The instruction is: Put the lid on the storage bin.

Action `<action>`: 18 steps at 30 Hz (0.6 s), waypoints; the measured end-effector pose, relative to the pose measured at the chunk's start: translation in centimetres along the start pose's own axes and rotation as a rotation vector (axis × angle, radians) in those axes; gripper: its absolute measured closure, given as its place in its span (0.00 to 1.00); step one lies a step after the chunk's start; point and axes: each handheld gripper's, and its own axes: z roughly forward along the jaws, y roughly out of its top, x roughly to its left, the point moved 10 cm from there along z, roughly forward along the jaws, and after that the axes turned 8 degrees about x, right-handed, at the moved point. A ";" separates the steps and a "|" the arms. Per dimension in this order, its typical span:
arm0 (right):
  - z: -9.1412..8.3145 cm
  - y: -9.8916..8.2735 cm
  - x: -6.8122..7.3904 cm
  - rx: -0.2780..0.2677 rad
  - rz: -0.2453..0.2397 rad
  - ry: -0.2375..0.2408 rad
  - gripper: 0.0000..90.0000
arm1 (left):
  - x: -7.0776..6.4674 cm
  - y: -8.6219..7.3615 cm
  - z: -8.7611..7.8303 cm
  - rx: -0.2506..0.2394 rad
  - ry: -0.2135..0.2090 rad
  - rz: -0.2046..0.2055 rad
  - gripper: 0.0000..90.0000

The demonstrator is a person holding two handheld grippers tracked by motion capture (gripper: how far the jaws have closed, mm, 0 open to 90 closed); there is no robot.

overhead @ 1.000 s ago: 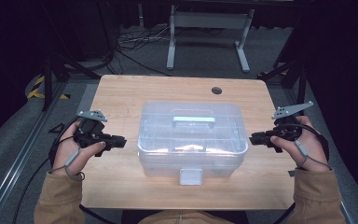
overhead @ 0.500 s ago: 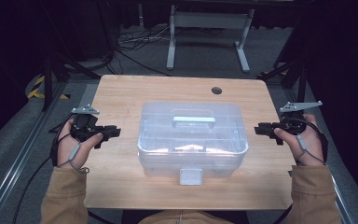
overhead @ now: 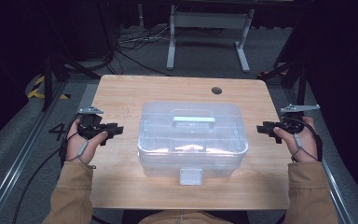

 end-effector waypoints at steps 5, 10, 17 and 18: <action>0.9 -0.2 -1.1 -0.016 0.023 -0.016 0.57 | 0.5 -0.2 0.8 0.001 0.011 -0.003 0.65; 1.9 -0.7 -2.2 -0.019 0.029 -0.031 0.54 | 1.2 -0.5 1.6 0.005 0.027 -0.016 0.63; 3.0 -1.1 -3.5 -0.048 0.033 -0.047 0.50 | 2.0 -0.9 2.7 0.001 0.039 -0.018 0.59; 3.2 -1.2 -3.8 -0.051 0.033 -0.052 0.50 | 2.1 -0.9 2.9 -0.001 0.041 -0.017 0.58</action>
